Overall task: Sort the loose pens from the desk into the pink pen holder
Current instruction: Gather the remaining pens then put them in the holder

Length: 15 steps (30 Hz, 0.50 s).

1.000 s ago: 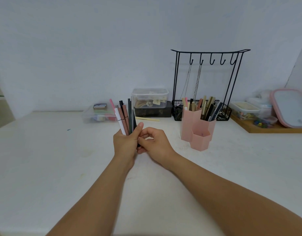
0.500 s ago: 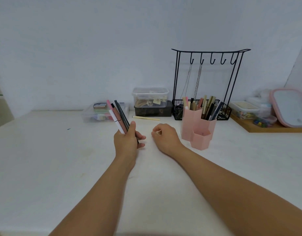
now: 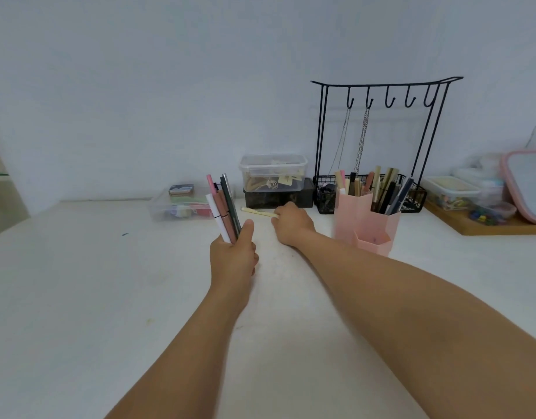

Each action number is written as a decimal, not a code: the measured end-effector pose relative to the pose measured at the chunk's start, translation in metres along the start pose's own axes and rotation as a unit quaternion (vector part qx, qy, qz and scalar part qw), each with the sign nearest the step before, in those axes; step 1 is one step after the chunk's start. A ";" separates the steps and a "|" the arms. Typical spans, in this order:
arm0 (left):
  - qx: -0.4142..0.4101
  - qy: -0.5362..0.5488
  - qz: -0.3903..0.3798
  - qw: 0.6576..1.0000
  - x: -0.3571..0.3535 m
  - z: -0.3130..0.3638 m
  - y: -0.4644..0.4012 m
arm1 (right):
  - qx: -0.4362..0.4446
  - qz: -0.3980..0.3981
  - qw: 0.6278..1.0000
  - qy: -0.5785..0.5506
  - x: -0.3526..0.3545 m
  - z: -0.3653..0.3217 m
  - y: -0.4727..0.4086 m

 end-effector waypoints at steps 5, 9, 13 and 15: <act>-0.009 -0.020 -0.009 1.000 -0.003 0.003 0.002 | -0.030 0.040 0.999 -0.020 0.010 0.003 0.017; -0.022 -0.041 -0.011 0.999 -0.001 0.005 0.001 | 0.012 0.061 0.998 0.013 0.025 -0.005 0.057; -0.020 -0.036 -0.023 0.999 -0.005 0.006 0.006 | 0.032 0.042 0.998 -0.044 0.035 -0.002 0.089; -0.017 -0.039 -0.024 0.999 -0.006 0.007 0.007 | 0.016 0.039 0.988 -0.149 0.040 0.004 0.101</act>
Point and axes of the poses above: each hand's wrist, its own y-axis away from the middle knuckle, its own x-axis out of the back of the hand, z = x × y, the point moved 10 cm from there along -y, towards the middle knuckle, and after that the axes turned 7 degrees about y, right-handed, at the moved point
